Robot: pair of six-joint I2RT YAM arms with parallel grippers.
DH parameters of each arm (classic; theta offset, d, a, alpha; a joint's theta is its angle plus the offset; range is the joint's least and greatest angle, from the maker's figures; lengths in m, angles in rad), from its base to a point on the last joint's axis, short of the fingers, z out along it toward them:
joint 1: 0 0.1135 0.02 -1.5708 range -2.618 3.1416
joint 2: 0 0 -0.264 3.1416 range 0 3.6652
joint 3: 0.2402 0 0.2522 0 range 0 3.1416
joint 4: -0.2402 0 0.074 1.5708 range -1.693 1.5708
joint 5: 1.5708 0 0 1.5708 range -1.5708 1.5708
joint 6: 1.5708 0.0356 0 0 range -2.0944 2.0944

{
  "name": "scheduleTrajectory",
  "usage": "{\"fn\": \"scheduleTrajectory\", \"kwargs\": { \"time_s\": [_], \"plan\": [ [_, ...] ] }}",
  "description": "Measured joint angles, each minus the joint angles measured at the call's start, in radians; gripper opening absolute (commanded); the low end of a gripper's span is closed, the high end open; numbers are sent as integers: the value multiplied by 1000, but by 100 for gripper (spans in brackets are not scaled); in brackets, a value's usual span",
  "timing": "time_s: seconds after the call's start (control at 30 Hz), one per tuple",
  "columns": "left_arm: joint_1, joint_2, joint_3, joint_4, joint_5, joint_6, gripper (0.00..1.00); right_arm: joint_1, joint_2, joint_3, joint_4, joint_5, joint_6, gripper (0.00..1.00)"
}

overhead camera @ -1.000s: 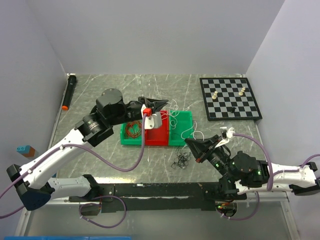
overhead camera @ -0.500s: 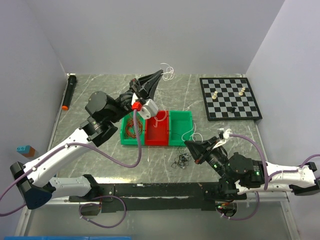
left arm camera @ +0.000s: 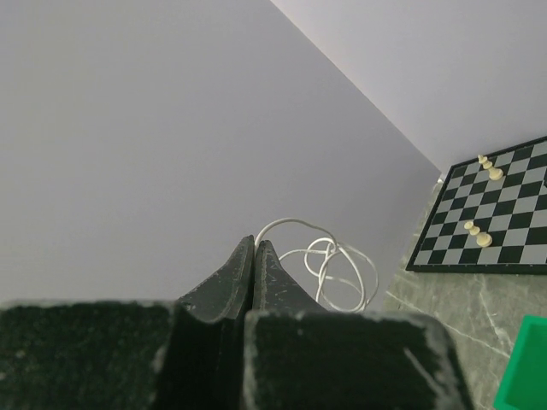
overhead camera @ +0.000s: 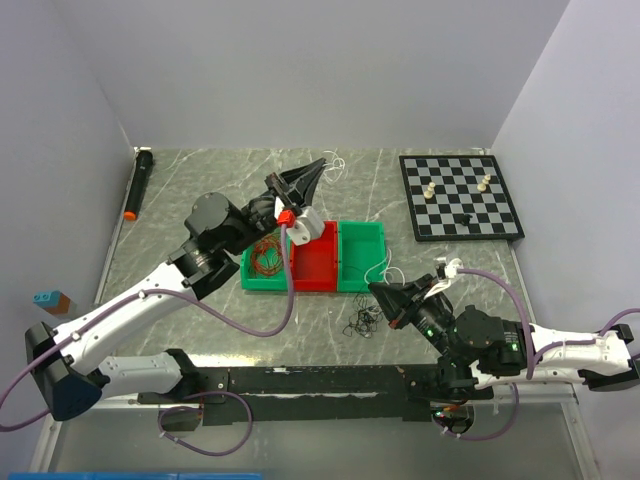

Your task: Untangle the cables

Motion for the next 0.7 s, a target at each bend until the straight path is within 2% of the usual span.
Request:
{"fn": "scheduleTrajectory", "kwargs": {
  "time_s": [0.4, 0.7],
  "plan": [
    [3, 11, -34, 12, -11, -11, 1, 0, -33, -32, -13, 3, 19, 0],
    [0, 63, -13, 142, 31, 100, 1, 0, -41, -36, -22, 4, 26, 0]
  ]
}}
